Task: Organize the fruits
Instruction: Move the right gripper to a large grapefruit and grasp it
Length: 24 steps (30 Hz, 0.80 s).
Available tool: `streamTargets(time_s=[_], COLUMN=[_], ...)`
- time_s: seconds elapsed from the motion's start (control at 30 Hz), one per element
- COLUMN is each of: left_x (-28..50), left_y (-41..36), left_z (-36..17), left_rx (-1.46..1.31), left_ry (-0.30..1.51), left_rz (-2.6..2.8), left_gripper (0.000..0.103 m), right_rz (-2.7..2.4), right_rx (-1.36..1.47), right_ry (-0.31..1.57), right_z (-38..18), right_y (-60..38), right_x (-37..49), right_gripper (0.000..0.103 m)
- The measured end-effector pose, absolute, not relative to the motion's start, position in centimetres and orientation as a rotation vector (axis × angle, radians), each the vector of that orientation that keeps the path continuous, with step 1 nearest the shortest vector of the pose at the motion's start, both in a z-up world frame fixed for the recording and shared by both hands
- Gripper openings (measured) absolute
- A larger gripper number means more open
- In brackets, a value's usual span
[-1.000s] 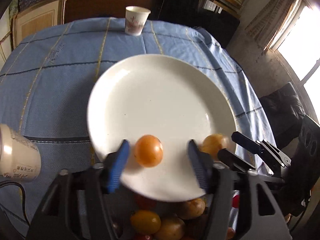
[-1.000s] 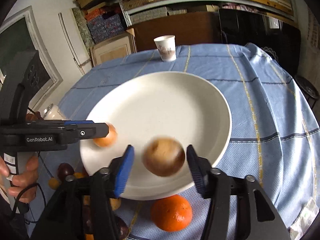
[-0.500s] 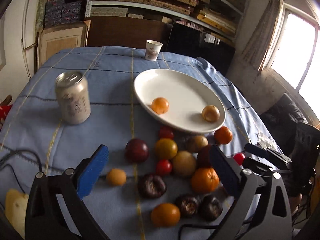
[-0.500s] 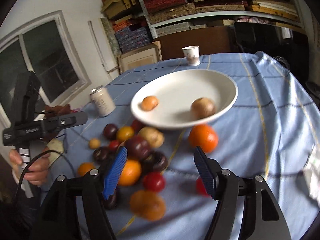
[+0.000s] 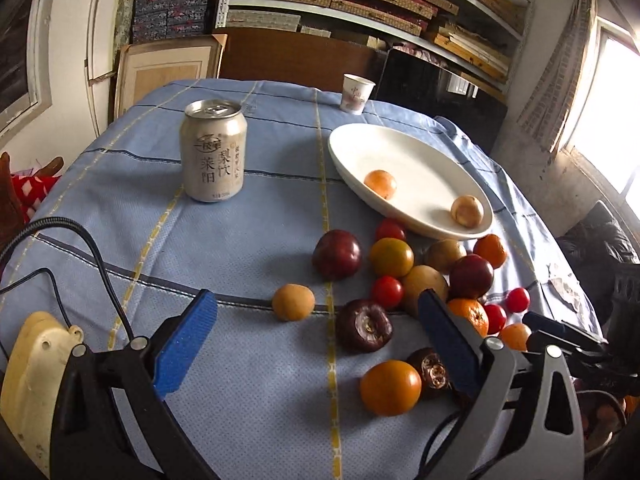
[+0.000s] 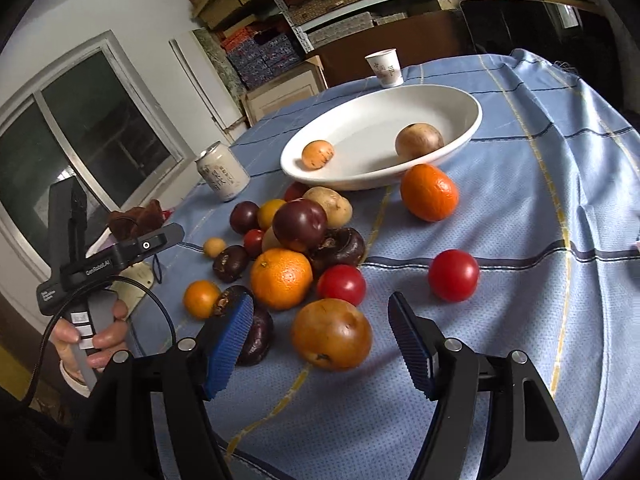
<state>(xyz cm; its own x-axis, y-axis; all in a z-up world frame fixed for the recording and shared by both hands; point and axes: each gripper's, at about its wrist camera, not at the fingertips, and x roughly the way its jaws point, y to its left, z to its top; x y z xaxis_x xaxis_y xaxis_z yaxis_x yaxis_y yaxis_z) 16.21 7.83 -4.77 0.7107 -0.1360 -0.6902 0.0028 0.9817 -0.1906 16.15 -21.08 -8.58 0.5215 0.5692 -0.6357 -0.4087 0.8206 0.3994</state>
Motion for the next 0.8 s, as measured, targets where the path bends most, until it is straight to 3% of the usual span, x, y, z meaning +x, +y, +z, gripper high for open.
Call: streamTargets(time_s=[0.57,0.8], left_x=[16.2,16.0], left_y=[7.7,7.9], left_z=[-5.8,-5.8], left_rx=[-0.192,-0.184], left_ry=[0.808,0.803], left_rz=[-0.078,-0.055], left_gripper=[0.098,0.098], right_rz=[0.489,0.493], right_rx=[0.053,0.069], right_ry=[0.883,0.906], right_z=[-9.6,-9.9], right_y=[-19.4,-19.1], right_x=[14.6,15.1], right_gripper=[0.07,0.053])
